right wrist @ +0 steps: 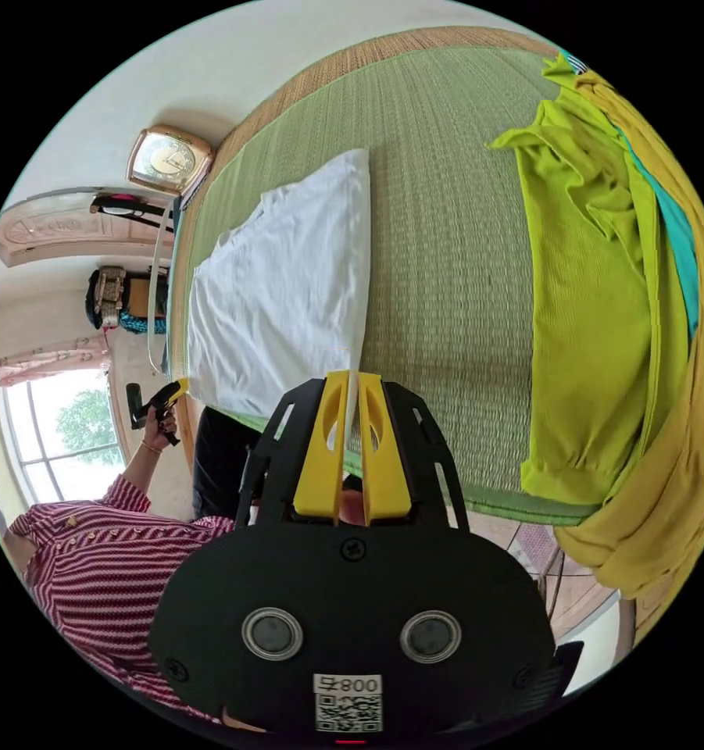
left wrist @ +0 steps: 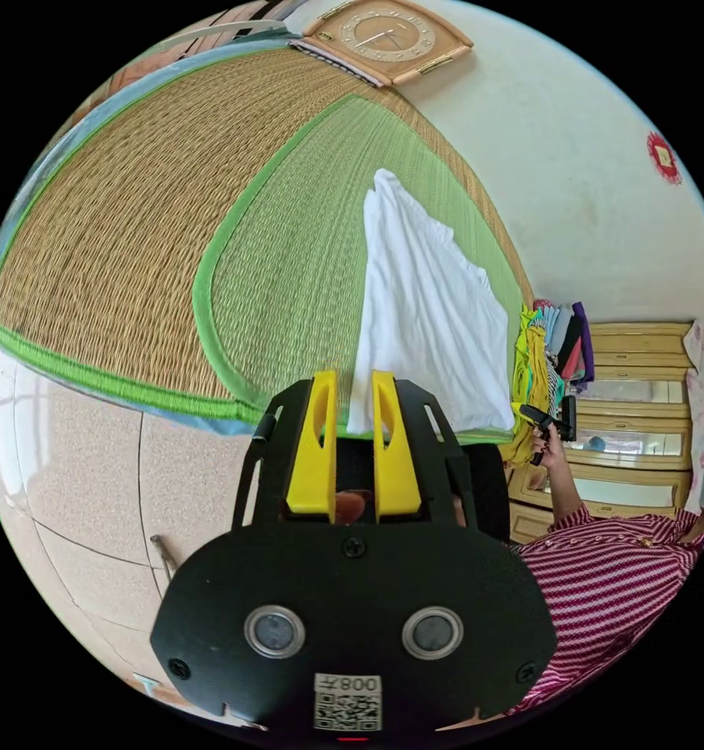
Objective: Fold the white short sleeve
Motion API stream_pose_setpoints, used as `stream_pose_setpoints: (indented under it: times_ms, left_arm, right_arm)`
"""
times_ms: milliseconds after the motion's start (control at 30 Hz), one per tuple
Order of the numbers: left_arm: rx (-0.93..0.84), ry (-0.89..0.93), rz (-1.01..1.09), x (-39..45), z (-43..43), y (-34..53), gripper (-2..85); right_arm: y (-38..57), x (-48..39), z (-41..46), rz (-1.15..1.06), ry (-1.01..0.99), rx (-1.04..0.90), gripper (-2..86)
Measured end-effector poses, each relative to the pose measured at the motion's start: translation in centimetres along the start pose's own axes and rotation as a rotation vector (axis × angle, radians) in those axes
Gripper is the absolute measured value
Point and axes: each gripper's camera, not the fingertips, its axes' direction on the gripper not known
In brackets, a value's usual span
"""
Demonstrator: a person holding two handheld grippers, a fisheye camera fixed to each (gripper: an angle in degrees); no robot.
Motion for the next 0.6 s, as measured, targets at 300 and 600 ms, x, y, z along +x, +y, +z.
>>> stream_pose_setpoints:
  times_ms: [300,600]
  left_arm:
    - [-0.01,-0.049,0.031,1.2,-0.3,1.6,5.1]
    - [-0.009,-0.033,0.034,1.6,-1.0,2.6,2.4]
  right_arm:
    - [4.5,0.3,0.6,-0.013,-0.044,0.034,5.6]
    - [8.9,1.6,-0.5,0.008,-0.197,0.146,5.6]
